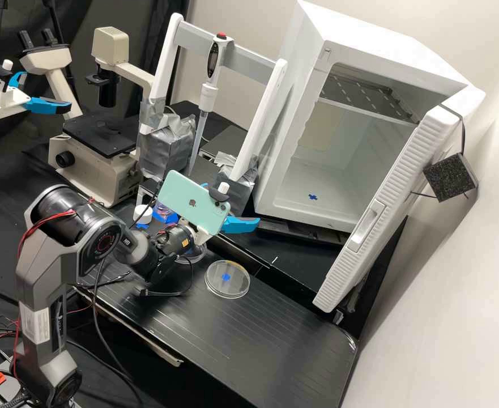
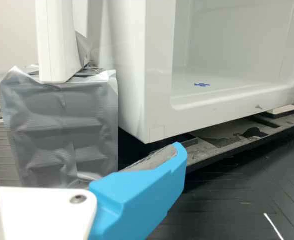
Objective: Use the pipette
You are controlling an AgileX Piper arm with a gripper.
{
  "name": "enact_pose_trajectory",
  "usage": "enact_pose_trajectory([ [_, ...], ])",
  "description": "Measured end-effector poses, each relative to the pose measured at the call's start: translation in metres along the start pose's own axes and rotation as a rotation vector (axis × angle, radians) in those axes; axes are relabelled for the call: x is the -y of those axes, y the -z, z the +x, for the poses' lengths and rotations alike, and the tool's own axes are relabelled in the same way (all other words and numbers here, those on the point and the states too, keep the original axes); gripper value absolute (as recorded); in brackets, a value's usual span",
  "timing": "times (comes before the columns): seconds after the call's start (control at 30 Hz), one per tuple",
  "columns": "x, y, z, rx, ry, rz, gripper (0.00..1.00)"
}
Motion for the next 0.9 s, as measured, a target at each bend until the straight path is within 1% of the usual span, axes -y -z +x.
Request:
enact_pose_trajectory([
  [0.17, 0.000, 0.000, -0.001, 0.001, 0.001, 0.000, 1.00],
  [0.27, -0.003, 0.002, -0.009, -0.004, -0.005, 0.003, 1.00],
  [0.37, -0.008, 0.007, -0.023, -0.026, -0.015, -0.001, 1.00],
  [0.43, -0.015, 0.016, -0.034, -0.066, -0.042, -0.007, 1.00],
  [0.47, -0.020, 0.023, -0.041, -0.100, -0.060, -0.011, 1.00],
  [0.53, -0.025, 0.034, -0.048, -0.145, -0.079, -0.009, 1.00],
  [0.63, -0.028, 0.056, -0.059, -0.235, -0.093, -0.001, 1.00],
  [0.67, -0.029, 0.062, -0.061, -0.260, -0.094, -0.003, 1.00],
  [0.73, -0.032, 0.082, -0.066, -0.330, -0.096, -0.002, 1.00],
  [0.83, -0.039, 0.105, -0.065, -0.382, -0.100, -0.014, 1.00],
  [0.9, -0.044, 0.118, -0.062, -0.394, -0.100, -0.017, 1.00],
])
